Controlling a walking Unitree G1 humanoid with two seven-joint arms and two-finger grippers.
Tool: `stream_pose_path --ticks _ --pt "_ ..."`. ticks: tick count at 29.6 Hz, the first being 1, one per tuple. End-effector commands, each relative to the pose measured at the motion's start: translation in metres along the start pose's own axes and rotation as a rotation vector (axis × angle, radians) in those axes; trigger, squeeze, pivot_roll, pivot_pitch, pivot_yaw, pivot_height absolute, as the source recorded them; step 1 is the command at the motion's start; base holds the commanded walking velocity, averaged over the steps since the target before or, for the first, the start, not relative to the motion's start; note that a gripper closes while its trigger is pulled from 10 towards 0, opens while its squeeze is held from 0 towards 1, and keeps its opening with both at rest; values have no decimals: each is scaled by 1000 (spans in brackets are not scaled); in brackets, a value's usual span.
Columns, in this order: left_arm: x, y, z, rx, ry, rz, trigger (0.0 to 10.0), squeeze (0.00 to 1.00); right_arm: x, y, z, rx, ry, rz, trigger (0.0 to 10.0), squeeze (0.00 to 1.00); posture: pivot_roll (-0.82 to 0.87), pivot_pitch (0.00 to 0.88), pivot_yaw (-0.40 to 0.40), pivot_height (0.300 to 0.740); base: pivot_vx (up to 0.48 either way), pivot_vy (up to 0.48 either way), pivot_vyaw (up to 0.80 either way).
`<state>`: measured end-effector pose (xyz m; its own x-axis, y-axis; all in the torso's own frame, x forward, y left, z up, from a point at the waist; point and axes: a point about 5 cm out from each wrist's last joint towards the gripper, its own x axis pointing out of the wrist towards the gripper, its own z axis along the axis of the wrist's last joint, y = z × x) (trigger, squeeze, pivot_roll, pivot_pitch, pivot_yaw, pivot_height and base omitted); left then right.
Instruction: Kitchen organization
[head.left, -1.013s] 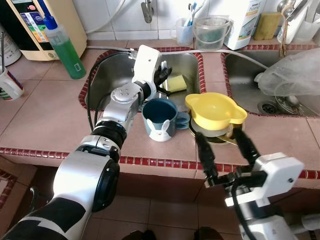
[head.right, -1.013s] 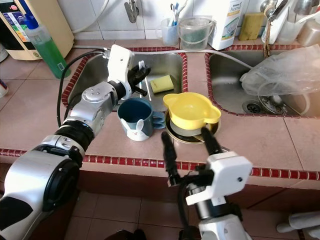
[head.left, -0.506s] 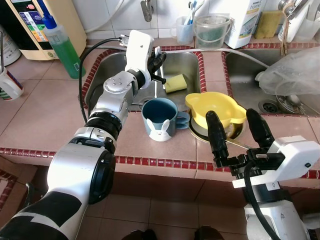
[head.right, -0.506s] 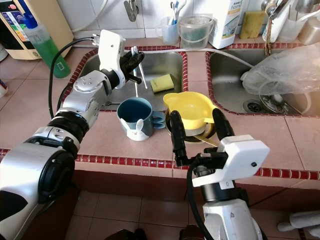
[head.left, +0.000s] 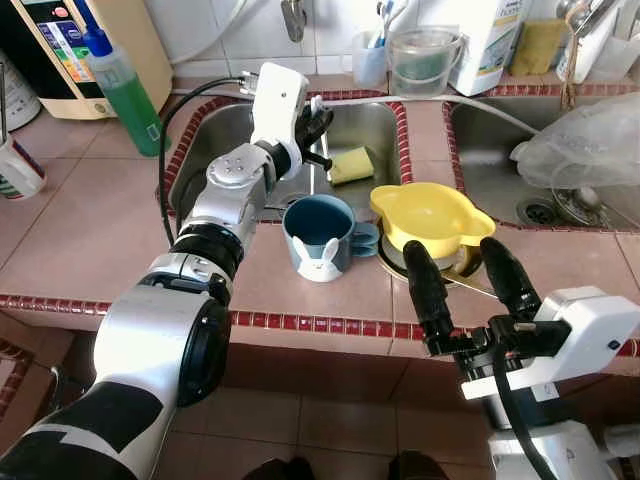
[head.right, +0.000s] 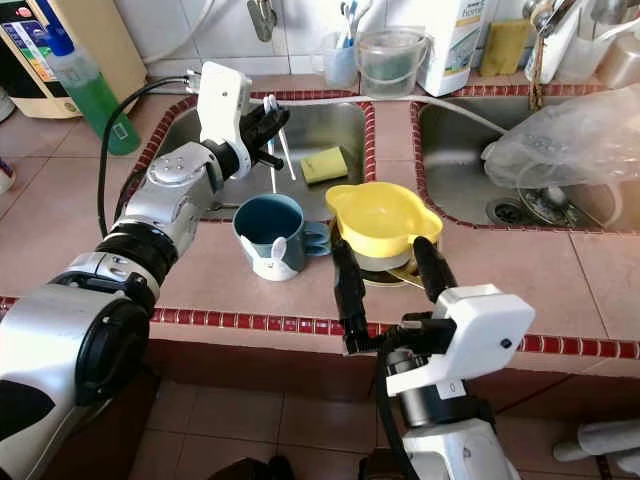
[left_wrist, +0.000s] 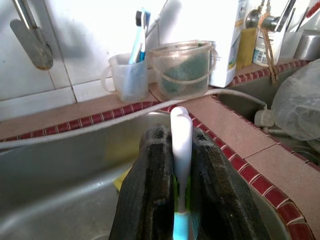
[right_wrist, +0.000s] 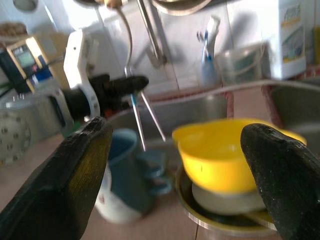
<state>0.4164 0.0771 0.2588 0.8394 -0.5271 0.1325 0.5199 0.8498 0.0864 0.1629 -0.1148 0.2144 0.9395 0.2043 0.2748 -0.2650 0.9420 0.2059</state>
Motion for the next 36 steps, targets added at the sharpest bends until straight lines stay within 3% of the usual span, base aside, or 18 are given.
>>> stream_pose_path --ticks 1,9,10,11,12,36 --pt "1 4 9 18 -19 4 10000 0 -4 4 7 12 -12 20 10000 0 -384 207 126 711 0 0 0" --pt "2 3 10 21 -22 8 10000 0 -5 6 8 9 -3 28 10000 0 -392 208 130 711 0 0 0" --pt "2 4 12 12 -29 7 10000 239 -6 6 8 10 -2 29 10000 0 -393 209 131 711 0 0 0" --pt "2 4 13 4 -31 11 10000 553 -6 6 8 10 0 29 10000 0 -393 209 132 711 0 0 0" --pt "2 5 15 -23 -39 9 10000 1000 -7 6 8 8 2 29 10000 0 -394 209 132 711 0 0 0" --pt "2 9 20 -22 -51 4 10000 1000 -3 5 6 0 -3 38 10000 0 -379 186 134 711 0 0 0"
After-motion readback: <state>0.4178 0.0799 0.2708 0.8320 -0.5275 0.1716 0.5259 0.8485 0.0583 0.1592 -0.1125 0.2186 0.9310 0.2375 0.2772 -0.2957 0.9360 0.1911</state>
